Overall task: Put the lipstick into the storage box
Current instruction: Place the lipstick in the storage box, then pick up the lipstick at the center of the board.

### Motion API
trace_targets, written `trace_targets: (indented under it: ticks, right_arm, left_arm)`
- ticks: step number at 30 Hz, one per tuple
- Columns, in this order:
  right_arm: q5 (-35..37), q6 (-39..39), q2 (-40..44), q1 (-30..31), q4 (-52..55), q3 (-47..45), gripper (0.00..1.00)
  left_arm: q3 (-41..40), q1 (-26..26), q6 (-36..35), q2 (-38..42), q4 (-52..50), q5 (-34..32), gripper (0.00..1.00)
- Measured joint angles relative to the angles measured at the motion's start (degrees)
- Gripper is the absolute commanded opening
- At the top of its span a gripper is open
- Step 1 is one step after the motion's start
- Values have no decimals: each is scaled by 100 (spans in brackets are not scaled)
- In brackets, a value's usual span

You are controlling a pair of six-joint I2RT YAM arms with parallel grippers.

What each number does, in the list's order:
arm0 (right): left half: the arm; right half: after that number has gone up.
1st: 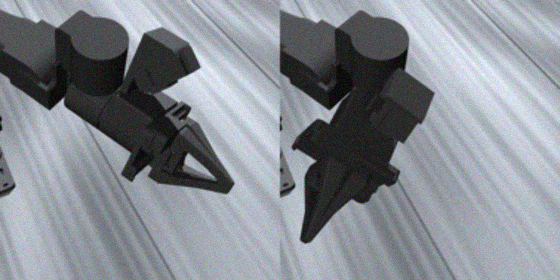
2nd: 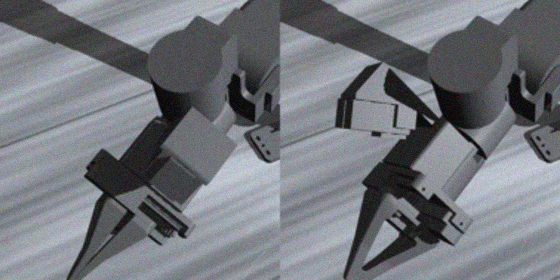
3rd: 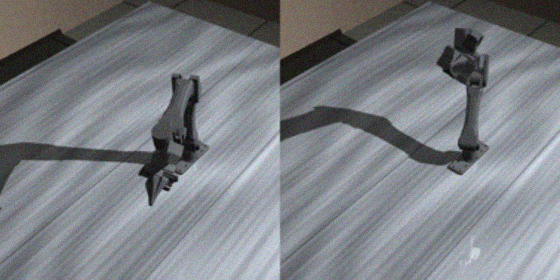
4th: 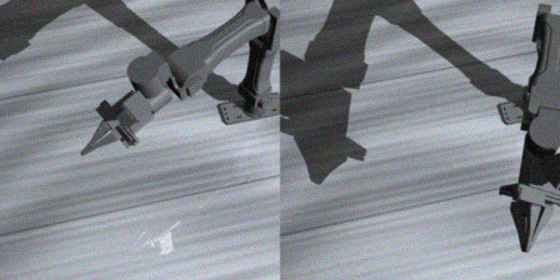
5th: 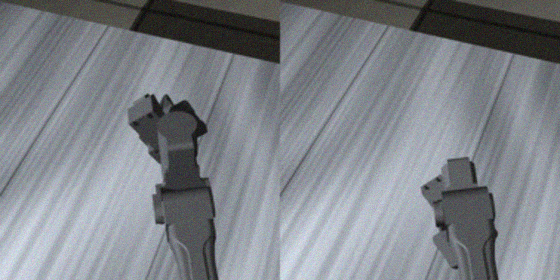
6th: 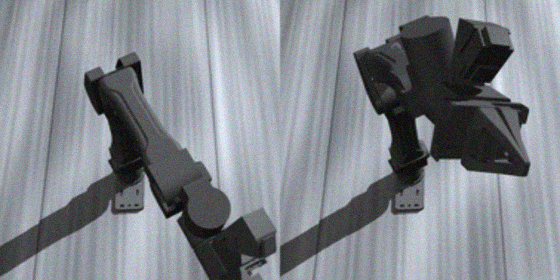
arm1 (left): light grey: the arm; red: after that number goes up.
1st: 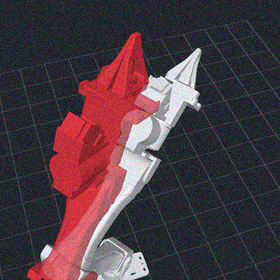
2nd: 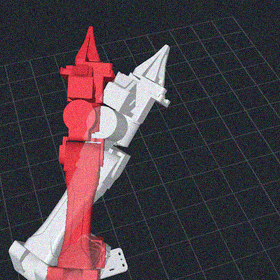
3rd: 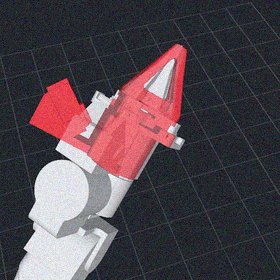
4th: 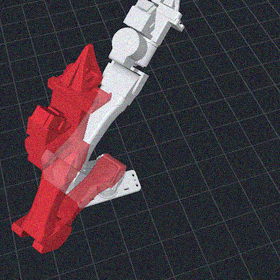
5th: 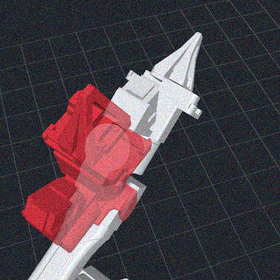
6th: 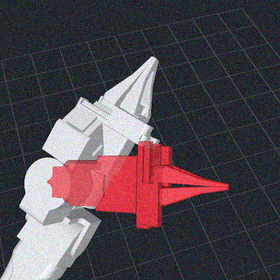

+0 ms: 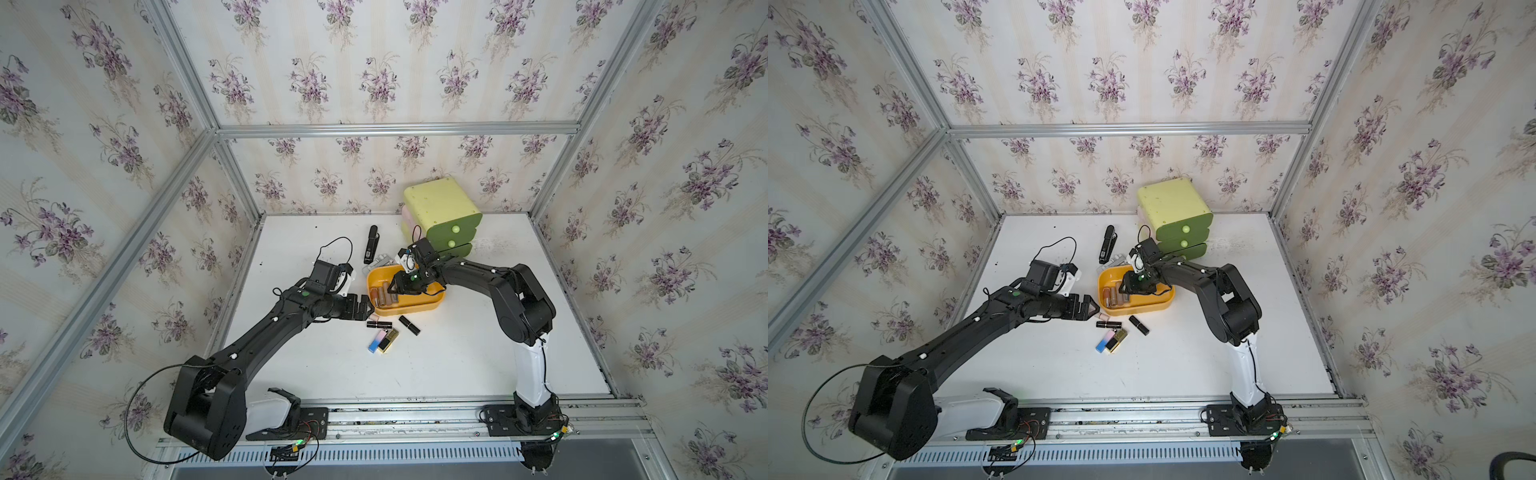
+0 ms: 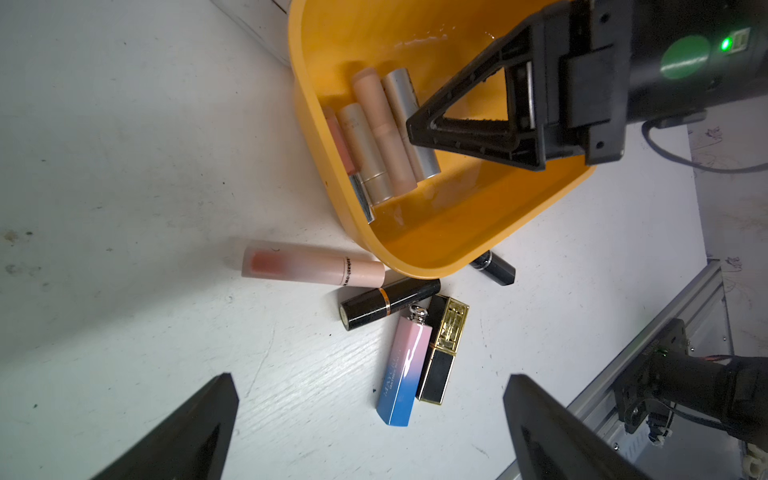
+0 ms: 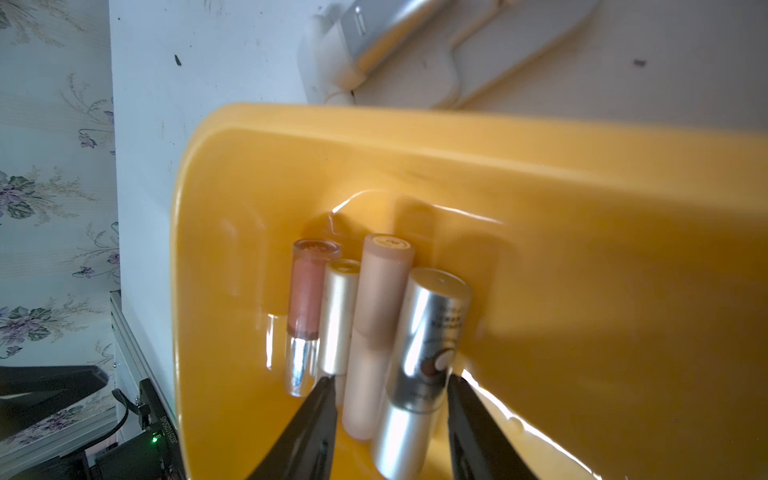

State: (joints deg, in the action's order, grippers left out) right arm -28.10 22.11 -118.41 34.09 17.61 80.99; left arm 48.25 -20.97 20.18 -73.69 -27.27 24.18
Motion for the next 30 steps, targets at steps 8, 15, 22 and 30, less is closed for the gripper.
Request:
trace_targets:
  ticks: [8,15,22,30]
  right_arm:
    - [129,-11,1036,42,90,-101,53]
    - [361,-20,2367,114,195,-1008,57]
    - [745,-87,3171,282,516,-1906,62]
    - [1311,-269,3250,507,800,-2398,62]
  left_arm:
    - [-142,-37,273,529,-42,243,100]
    - [-304,-470,400,1132,-330,407,100]
    - [-695,-870,697,1504,-461,337,100]
    - [-754,-1266,881,1279,-437,-7,100]
